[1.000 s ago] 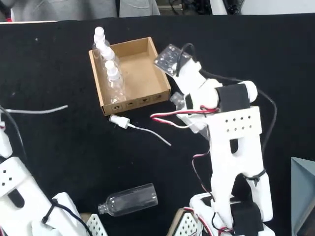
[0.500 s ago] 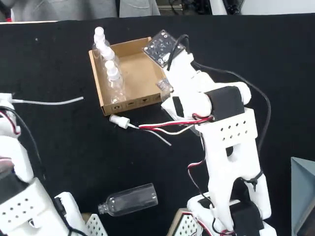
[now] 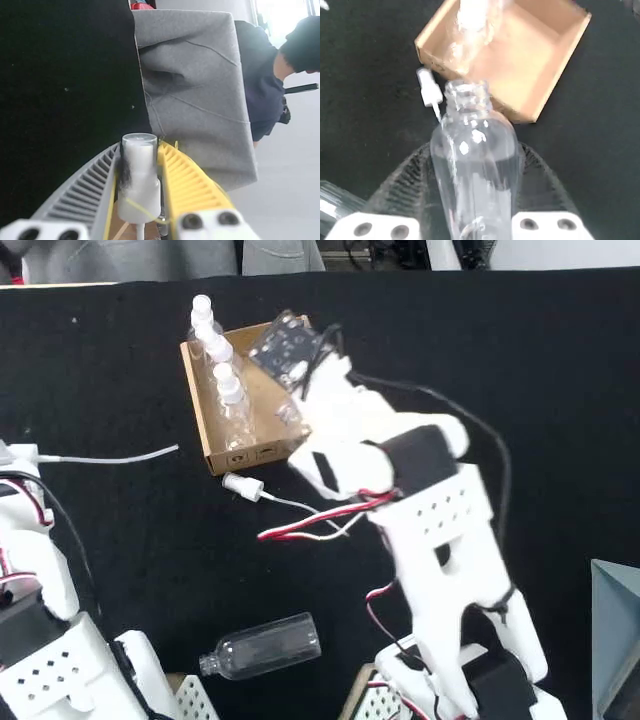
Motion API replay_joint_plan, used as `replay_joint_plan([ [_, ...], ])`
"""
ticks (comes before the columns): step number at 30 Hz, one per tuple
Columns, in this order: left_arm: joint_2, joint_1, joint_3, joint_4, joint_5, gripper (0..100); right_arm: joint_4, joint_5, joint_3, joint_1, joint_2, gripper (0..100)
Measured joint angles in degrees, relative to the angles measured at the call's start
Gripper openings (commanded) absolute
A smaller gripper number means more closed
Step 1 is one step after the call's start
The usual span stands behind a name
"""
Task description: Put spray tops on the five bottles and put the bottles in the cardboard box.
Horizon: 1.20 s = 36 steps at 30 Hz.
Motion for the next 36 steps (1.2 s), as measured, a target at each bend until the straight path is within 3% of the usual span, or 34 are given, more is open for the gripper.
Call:
replay_joint_plan([
  [9, 0.0, 0.1, 1.2, 0.0, 0.0, 3, -7.3, 0.0, 8.3, -3.5, 0.0, 6.2],
  [19, 0.0, 6.3, 3.4, 0.0, 0.0, 3, -8.5, 2.8, 12.5, -4.8, -0.2, 6.0],
  [27, 0.0, 6.8, 3.4, 0.0, 0.0, 3, -13.6, 5.0, 24.2, -6.6, -12.4, 6.0],
  [36, 0.0, 10.7, 3.4, 0.0, -1.1, 3, -19.7, 10.7, 32.3, -6.6, -13.0, 6.0],
])
